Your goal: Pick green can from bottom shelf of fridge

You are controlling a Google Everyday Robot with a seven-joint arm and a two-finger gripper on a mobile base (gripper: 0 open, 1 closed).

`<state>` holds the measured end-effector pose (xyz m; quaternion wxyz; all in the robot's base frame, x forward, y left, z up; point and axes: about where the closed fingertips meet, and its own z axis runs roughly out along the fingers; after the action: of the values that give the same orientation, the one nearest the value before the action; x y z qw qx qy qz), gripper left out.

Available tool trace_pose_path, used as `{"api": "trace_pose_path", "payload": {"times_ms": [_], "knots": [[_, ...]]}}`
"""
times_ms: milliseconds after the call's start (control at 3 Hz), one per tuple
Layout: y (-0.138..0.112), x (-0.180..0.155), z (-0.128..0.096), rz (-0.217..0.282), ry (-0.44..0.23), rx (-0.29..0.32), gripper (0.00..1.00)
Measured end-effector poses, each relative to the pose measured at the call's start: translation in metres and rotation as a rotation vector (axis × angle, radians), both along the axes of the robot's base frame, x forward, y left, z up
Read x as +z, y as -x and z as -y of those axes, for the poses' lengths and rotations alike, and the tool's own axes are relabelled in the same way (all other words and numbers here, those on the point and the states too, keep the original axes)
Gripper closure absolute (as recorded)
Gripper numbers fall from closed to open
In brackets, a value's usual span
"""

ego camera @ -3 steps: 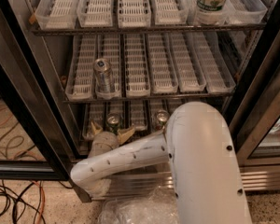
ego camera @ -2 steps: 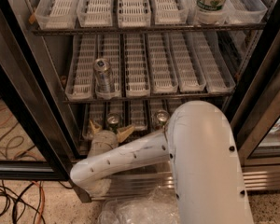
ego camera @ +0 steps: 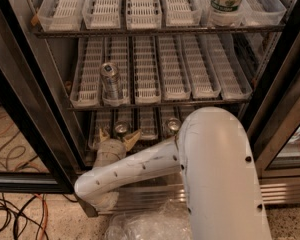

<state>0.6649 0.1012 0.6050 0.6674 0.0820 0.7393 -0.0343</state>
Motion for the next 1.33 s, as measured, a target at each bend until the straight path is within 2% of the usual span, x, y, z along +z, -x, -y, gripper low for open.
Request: {"api": "trace_pose_path", "payload": {"times_ms": [667, 1000, 1333], "knots": [[0.0, 0.0, 0.0, 0.0, 0.0, 0.0, 0.65], [0.006, 0.01, -0.002, -0.028, -0.013, 0.054, 0.88], [0.009, 0.017, -0.002, -0.039, -0.019, 0.08, 1.0]]}}
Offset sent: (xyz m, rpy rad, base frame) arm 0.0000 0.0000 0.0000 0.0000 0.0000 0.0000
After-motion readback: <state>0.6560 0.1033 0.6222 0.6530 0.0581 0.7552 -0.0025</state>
